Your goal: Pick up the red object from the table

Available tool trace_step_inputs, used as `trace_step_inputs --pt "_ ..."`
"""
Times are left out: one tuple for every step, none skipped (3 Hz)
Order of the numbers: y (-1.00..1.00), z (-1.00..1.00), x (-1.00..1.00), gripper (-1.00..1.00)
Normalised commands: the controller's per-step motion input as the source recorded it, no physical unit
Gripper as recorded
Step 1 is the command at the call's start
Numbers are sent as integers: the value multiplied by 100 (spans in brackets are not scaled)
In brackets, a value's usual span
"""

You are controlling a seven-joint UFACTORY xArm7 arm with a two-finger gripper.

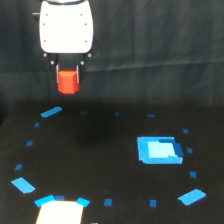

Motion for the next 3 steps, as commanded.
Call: trace_step_inputs --pt "-100 9 -4 -100" --pt "-100 23 13 -100" --pt "34 -3 37 -91"
